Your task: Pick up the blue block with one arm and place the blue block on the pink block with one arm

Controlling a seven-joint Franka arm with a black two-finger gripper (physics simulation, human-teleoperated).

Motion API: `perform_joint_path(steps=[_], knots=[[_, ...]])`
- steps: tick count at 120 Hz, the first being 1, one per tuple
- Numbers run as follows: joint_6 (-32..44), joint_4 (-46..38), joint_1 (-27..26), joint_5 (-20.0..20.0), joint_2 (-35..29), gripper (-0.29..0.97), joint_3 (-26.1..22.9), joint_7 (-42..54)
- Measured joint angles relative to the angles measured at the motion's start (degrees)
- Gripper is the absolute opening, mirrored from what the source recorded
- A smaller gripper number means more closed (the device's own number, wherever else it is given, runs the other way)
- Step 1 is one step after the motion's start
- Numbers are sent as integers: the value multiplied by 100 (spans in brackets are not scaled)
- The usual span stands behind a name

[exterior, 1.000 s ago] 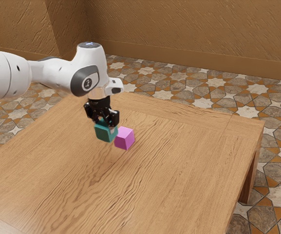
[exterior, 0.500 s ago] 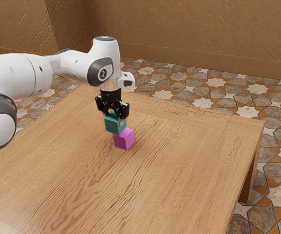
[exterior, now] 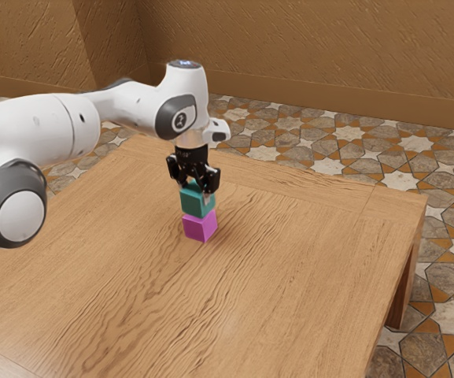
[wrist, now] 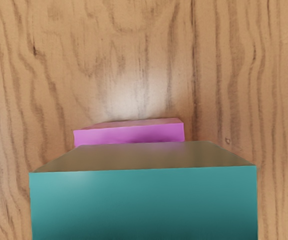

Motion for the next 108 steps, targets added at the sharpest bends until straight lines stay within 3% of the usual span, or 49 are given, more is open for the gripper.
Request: perform_joint_path(steps=[62,92,108], knots=[[9,84,1,-4,28,38,-1,19],[18,92,0,-27,12,58,6,30],[-55,84,-1,-42,-401,63,0,32]])
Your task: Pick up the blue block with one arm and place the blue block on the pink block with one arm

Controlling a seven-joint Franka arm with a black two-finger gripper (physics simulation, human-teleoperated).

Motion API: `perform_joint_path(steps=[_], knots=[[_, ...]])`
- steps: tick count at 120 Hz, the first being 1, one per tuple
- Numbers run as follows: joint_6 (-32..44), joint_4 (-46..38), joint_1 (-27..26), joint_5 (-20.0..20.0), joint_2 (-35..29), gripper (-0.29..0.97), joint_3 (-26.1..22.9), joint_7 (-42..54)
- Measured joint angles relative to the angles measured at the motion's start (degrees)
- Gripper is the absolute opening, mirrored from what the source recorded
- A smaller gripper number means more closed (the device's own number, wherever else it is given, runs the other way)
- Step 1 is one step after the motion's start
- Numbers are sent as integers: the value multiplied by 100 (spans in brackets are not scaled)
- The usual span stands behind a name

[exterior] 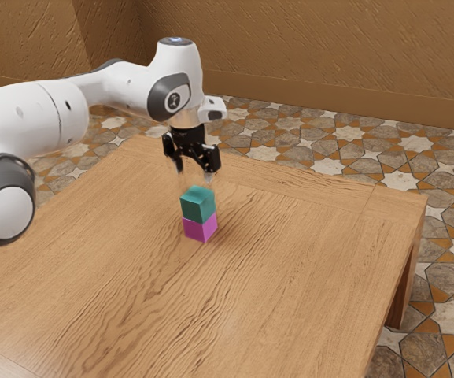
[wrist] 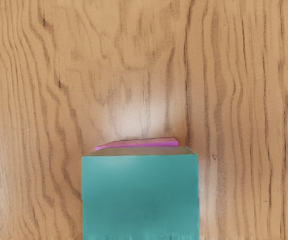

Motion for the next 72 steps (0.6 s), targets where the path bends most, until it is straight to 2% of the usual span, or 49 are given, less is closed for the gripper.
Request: perform_joint_path(steps=[20,72], knots=[[-164,0,-1,10,-259,66,12,10],[-277,1,2,-21,-326,68,-3,27]])
